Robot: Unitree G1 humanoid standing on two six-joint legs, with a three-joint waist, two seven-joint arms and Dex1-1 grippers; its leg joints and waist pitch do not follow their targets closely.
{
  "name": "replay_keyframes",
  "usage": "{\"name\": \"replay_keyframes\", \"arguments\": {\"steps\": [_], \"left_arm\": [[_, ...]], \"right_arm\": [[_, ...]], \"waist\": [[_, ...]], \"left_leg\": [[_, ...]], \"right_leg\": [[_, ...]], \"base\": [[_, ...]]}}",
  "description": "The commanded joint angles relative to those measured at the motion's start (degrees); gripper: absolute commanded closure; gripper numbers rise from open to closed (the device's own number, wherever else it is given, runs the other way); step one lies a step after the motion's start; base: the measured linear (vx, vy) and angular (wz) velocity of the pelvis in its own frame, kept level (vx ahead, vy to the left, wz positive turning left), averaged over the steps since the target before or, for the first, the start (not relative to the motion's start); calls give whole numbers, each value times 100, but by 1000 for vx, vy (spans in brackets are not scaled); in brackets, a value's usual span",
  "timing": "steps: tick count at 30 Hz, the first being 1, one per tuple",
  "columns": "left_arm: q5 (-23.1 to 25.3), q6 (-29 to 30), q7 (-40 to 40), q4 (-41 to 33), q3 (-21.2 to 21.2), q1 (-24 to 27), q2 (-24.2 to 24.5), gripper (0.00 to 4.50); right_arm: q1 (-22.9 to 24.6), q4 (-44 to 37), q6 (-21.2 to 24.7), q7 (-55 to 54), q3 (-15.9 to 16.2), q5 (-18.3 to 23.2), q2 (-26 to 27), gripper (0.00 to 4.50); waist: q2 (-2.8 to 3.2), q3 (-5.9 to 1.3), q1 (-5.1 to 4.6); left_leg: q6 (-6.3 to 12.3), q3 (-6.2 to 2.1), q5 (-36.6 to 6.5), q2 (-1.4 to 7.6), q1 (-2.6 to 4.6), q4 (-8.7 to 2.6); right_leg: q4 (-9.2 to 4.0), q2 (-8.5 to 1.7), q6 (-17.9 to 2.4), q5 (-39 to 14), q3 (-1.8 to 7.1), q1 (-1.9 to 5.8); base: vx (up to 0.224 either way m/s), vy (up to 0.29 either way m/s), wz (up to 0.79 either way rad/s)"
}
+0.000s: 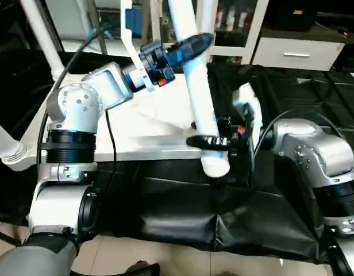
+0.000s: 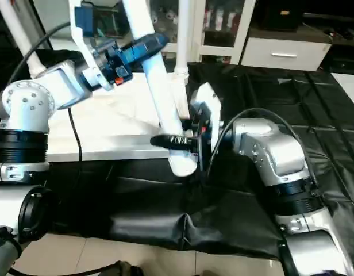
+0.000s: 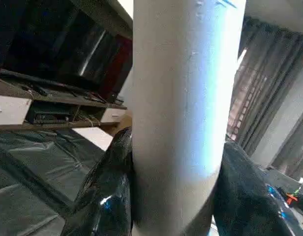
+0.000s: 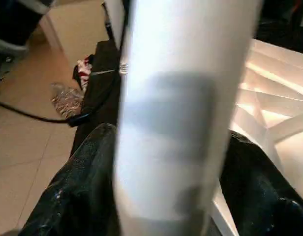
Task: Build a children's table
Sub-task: Insert table leg to table base
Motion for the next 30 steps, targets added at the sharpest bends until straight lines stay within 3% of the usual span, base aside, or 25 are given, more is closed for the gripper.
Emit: {"name": "replay_keyframes", "arguments": {"steps": [1,3,4,7,11,12,15,19,20,25,27,28,30], "left_arm": [[-25,-13,88,46,113,-181,-2,279],[-17,-15,116,97,131,-210,-7,279],[-4,-24,122,116,130,-219,-9,279],[69,-98,195,181,124,-244,-26,279],[636,-652,887,359,34,-326,-142,279],[937,-931,1175,407,-64,-351,-188,279],[1245,-1327,1802,337,-77,-399,-443,279],[1346,-1567,2386,227,13,-464,-757,279],[1346,-1567,2386,227,13,-464,-757,279],[1505,-1852,2852,176,58,-468,-1078,279],[1578,-1936,2983,167,57,-449,-1113,279],[1584,-1952,3007,168,62,-443,-1110,279],[1594,-2002,3075,179,84,-444,-1108,279]], "right_arm": [[-159,94,-168,-283,-248,-18,52,117],[-202,166,-211,-412,-343,-34,102,108],[-199,142,-194,-426,-350,-37,105,108],[-179,57,-171,-481,-347,-62,118,105],[-138,-175,-328,-1383,-222,-531,468,105],[-120,-163,-610,-1802,-85,-872,638,105],[-152,176,-1240,-2874,249,-1745,1003,105],[-297,733,-1659,-3899,525,-2485,1249,105],[-297,733,-1659,-3899,525,-2485,1249,105],[-727,1845,-2329,-5204,807,-3360,1601,105],[-818,2139,-2554,-5398,853,-3551,1663,105],[-835,2220,-2613,-5411,828,-3547,1691,133],[-854,2307,-2679,-5426,802,-3540,1719,140]], "waist": [[-27,-496,-22],[-27,-491,-39],[0,-487,-37],[-12,-490,-35],[-22,-490,-62],[-20,-490,-62],[13,-501,-89],[27,-492,-109],[27,-492,-112],[-1,-490,-179],[-11,-493,-206],[-26,-490,-225],[-22,-495,-229]], "left_leg": [[109,-240,-408,399,223,-422],[74,-234,-510,387,228,-427],[49,-241,-537,391,232,-430],[46,-239,-495,392,231,-432],[7,-253,-443,397,215,-439],[-33,-256,-494,404,222,-442],[-213,-256,-484,387,235,-452],[-372,-256,-614,387,233,-471],[-382,-248,-647,375,246,-473],[-316,-249,-674,351,205,-465],[-264,-253,-624,358,203,-464],[-192,-246,-595,350,194,-455],[-77,-244,-557,355,191,-448]], "right_leg": [[-320,-360,-1566,-102,199,246],[-334,-356,-1551,-220,196,247],[-334,-357,-1538,-255,197,248],[-330,-353,-1520,-154,200,252],[-340,-362,-1445,-125,205,248],[-348,-379,-1412,-201,207,249],[-338,-348,-1323,-147,200,235],[-349,-340,-1331,-136,199,218],[-359,-327,-1325,-142,197,216],[-359,-345,-1293,-123,208,246],[-358,-344,-1295,-68,204,251],[-351,-336,-1317,16,208,257],[-345,-346,-1335,86,212,266]], "base": [[0,0,0],[0,0,0],[0,0,0],[0,0,0],[0,0,0],[0,0,0],[0,0,0],[0,0,0],[0,0,0],[0,0,0],[0,0,0],[0,0,0],[0,0,0]]}}
